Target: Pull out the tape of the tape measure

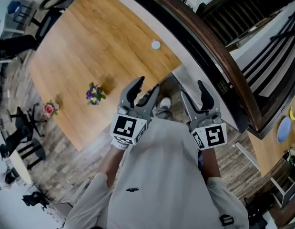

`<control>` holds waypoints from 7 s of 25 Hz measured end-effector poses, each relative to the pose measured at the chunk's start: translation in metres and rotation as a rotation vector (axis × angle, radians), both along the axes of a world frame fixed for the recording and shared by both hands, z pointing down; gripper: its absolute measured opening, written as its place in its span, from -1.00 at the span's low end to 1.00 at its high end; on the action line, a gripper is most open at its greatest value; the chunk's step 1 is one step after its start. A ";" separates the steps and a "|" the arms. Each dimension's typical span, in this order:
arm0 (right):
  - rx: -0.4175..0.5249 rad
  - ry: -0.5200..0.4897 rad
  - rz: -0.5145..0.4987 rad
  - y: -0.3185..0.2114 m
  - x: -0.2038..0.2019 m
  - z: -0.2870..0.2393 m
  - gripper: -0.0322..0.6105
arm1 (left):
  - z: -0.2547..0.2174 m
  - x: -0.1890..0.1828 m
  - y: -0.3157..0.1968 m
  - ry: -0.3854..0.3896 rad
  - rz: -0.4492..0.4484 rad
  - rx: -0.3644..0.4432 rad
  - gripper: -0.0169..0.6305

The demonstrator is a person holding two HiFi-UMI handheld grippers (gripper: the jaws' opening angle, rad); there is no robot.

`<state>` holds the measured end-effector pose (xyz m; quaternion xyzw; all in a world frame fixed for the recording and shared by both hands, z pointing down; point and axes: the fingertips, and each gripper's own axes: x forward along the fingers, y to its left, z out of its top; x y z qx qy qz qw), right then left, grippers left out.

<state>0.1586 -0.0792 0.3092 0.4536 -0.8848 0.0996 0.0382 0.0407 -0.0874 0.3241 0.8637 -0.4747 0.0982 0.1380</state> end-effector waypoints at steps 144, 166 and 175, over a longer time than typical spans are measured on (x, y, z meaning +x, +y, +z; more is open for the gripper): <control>0.014 0.022 -0.020 -0.018 -0.021 0.031 -0.10 | 0.136 -0.023 -0.085 0.017 -0.140 -0.242 -0.22; 0.099 -0.020 -0.073 -0.015 -0.016 -0.012 -0.10 | 0.028 -0.028 -0.011 -0.056 0.042 -0.055 -0.22; 0.023 -0.099 -0.363 -0.008 -0.050 -0.019 -0.10 | 0.005 -0.016 0.013 -0.133 0.305 0.021 -0.22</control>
